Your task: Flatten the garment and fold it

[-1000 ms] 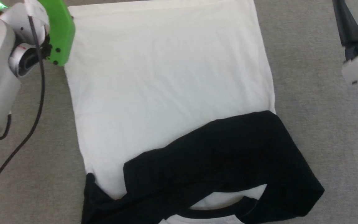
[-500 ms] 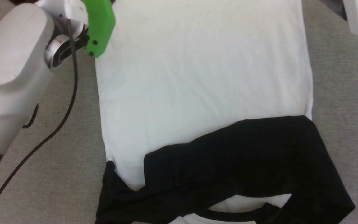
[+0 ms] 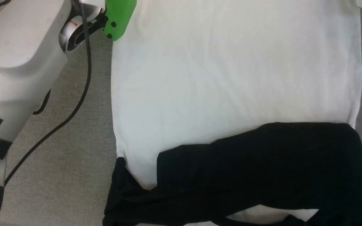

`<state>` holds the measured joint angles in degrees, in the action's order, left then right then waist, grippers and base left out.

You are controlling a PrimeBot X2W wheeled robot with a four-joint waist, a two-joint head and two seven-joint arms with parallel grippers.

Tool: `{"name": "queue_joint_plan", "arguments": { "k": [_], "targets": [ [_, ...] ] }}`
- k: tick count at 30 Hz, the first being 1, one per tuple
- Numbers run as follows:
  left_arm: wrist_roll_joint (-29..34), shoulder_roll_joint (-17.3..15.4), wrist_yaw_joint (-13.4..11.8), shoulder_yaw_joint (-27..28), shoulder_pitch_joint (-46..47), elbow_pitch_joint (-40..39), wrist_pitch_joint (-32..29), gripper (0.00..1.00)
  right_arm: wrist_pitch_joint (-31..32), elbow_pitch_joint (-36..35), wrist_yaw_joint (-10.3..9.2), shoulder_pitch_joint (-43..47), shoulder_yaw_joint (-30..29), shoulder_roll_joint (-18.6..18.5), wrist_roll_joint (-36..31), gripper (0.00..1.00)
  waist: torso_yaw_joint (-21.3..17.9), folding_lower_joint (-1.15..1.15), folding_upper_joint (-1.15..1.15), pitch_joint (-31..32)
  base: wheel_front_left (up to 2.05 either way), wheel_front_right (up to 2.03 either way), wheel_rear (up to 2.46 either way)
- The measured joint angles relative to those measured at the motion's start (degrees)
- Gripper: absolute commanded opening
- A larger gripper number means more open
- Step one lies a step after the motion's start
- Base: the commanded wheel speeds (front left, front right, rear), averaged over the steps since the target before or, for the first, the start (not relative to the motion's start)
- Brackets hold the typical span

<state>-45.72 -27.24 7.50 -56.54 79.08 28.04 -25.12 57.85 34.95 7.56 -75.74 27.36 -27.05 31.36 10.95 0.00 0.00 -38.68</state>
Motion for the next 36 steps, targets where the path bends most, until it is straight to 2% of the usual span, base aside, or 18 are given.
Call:
{"name": "queue_joint_plan", "arguments": {
  "k": [4, 5, 10, 15, 19, 24, 31, 36],
  "targets": [
    [-1.18, -0.02, 0.00, -1.18, 0.03, 1.69, 0.85, 0.00, -0.47, -0.30, 0.00, -0.59, 1.35, -0.60, -0.04, 1.00, 0.36, 0.00, 0.00, -1.02, 0.00, 0.00, 0.00],
    [-1.47, -0.03, 0.00, -1.46, 0.03, 2.14, 1.08, 0.00, -0.70, -0.41, 0.00, -0.59, 1.55, -0.69, 0.15, 0.00, 0.28, 0.00, 0.00, -1.03, 0.00, 0.00, 0.00],
    [-2.79, -0.59, 0.00, -2.10, 0.07, 5.31, 3.16, 0.00, -5.81, 0.14, 0.01, -0.42, 2.50, -0.82, 0.63, 0.00, -0.62, 0.00, 0.00, 0.04, 0.00, 0.00, 0.00],
    [-2.68, -0.97, 0.00, -2.10, 0.21, 9.11, 8.12, 0.00, -16.38, 1.34, 0.02, 0.13, 2.57, -0.25, 0.97, 0.00, -1.81, 0.00, 0.00, 2.55, 0.00, 0.00, 0.00],
    [-2.67, -1.04, 0.00, -2.52, 0.19, 11.22, 10.92, 0.00, -22.32, 1.87, 0.02, 0.65, 4.35, 0.46, 2.05, 0.00, -2.79, 0.00, 0.00, 5.41, 0.00, 0.00, 0.00],
    [-2.70, -1.04, 0.00, -3.27, -0.66, 11.98, 14.21, 0.00, -30.43, 1.00, 0.01, 3.21, 7.81, -1.07, 4.31, 0.00, -3.78, 0.00, 0.00, 9.61, 0.00, 0.00, 0.00],
    [-2.72, -3.82, -0.15, -4.63, -7.72, 7.08, 17.75, 0.00, -44.58, -4.22, 0.01, 12.02, 12.80, -4.50, 6.78, 0.00, -4.70, 0.00, 0.00, 16.25, 0.00, 0.00, 0.00],
    [-2.79, -9.38, -3.54, -5.43, -15.24, -1.69, 19.07, 0.00, -51.36, -7.92, 0.01, 19.15, 14.11, -7.43, 6.99, 0.00, -5.23, -0.01, 0.00, 21.05, 0.00, 0.00, 0.00]
  ]
}}
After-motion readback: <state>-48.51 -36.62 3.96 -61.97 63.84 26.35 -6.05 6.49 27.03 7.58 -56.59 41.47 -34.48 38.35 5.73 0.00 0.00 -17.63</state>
